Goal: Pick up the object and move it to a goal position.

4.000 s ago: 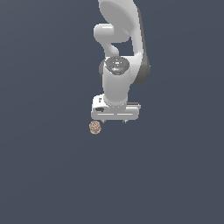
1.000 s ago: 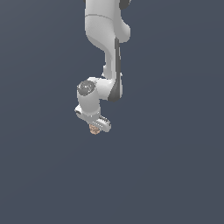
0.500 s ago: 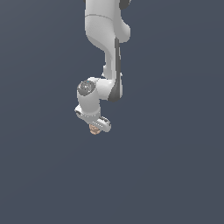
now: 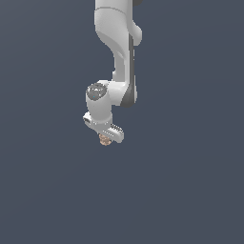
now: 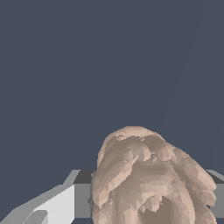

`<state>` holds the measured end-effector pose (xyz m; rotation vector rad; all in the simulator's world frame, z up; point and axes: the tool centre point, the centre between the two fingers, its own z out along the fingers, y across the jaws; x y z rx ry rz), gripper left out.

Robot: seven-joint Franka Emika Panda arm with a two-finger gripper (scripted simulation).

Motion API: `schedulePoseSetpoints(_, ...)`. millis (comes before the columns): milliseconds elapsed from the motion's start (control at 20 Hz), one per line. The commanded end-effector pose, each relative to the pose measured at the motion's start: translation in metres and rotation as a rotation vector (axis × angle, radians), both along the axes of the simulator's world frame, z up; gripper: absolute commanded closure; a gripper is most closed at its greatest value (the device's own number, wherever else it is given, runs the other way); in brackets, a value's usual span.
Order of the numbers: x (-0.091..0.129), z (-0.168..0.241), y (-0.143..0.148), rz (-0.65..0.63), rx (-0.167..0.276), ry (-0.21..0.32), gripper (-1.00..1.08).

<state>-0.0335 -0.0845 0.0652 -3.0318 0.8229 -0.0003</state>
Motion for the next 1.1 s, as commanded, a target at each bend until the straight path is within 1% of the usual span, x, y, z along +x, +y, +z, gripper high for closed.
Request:
schedulePoseSetpoints(0,0.004,0.015,0.009,0.001,0.000,-0.001,1.08)
schedulePoseSetpoints(250,0.016,0.055,0.033,0.000,-0.001,-0.001,1.08)
schedulePoseSetpoints(850,0.051,0.173,0.103,-0.001,-0.002,0.000,1.08)
schedulePoseSetpoints(1050,0.061,0.203,0.121,-0.001,-0.002,0.000,1.08)
